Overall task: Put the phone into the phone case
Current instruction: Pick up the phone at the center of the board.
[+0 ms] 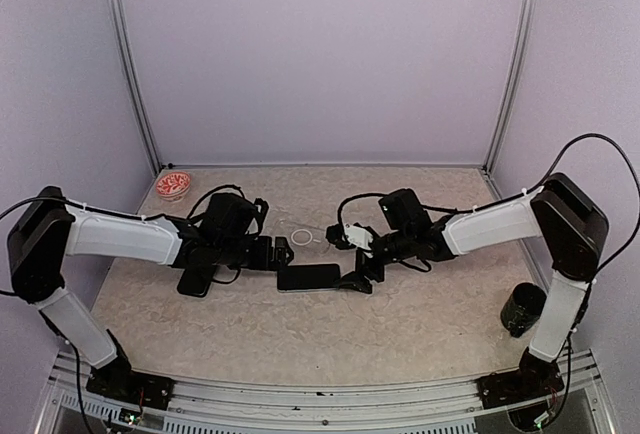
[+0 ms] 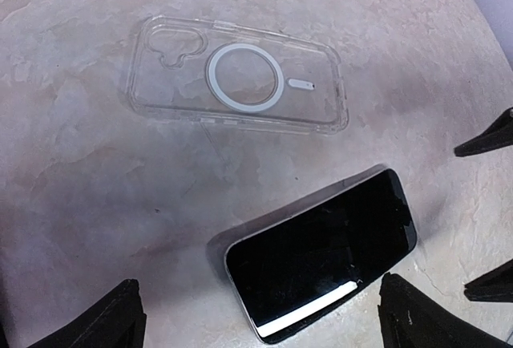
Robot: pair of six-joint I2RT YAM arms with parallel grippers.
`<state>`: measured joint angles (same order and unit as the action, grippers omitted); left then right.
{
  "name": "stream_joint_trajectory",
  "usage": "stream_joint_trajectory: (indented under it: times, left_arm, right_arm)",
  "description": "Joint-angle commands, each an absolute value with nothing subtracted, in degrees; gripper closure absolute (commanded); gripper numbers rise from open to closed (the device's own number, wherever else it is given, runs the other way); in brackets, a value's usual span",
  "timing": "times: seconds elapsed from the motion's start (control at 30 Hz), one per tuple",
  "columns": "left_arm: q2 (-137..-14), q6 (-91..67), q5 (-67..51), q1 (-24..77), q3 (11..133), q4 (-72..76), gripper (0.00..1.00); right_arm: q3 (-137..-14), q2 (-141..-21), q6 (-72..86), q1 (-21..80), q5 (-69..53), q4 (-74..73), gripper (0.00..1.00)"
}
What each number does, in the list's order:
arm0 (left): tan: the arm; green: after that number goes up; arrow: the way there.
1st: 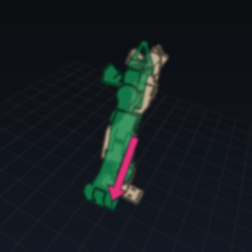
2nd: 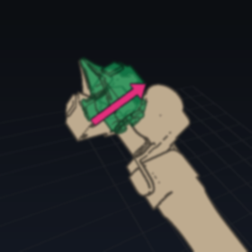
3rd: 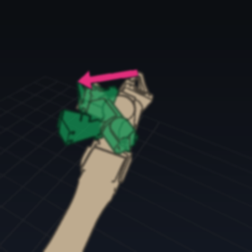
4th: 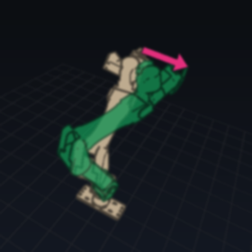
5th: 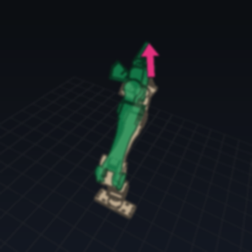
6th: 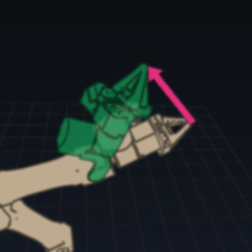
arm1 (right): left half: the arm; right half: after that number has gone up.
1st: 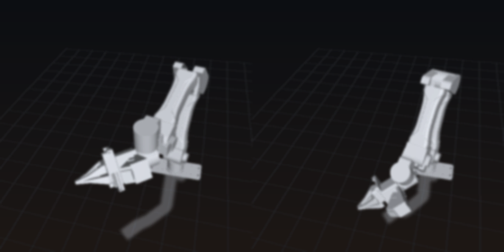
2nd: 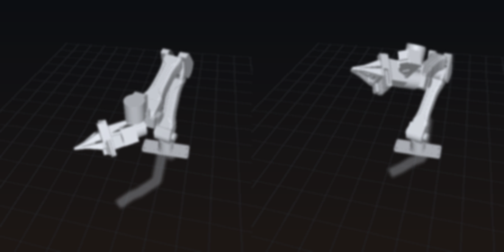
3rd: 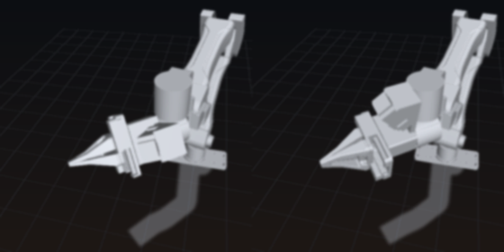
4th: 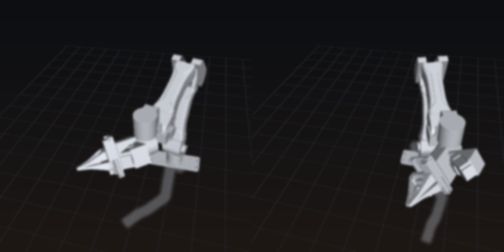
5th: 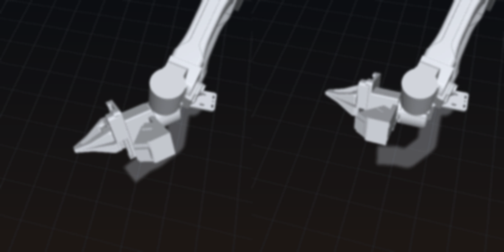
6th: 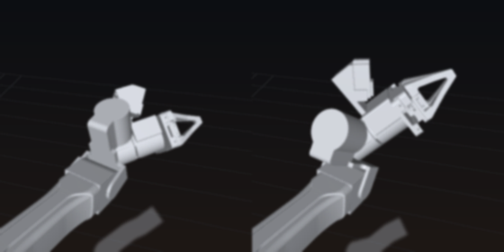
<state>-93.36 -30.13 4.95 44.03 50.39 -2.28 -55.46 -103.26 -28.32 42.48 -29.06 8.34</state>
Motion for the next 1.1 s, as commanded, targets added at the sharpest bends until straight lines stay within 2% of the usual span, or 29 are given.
stream_joint_trajectory:
  times: [0.0, 0.43, 0.87, 1.07]
  left_arm:
    - [-88.8, -31.2, 4.4, 44.5, 47.7, -0.5, 0.01]
    - [-81.4, -32.5, 5.3, 45.7, 42.4, 1.2, 0.01]
    - [-79.6, -32.6, 5.3, 46.0, 41.1, 1.5, 0.01]
    - [-79.9, -32.7, 5.4, 46.3, 40.9, 1.7, 0.01]
  right_arm:
    - [-59.5, -107.4, -32.6, 43.0, -31.9, 3.2, 0.0]
    - [-67.0, -116.0, -33.9, 43.1, -32.5, -0.7, 0.0]
    - [-72.5, -121.5, -34.8, 43.1, -32.7, -6.4, 0.01]
    - [-75.1, -123.5, -34.8, 43.1, -32.8, -9.3, 0.07]
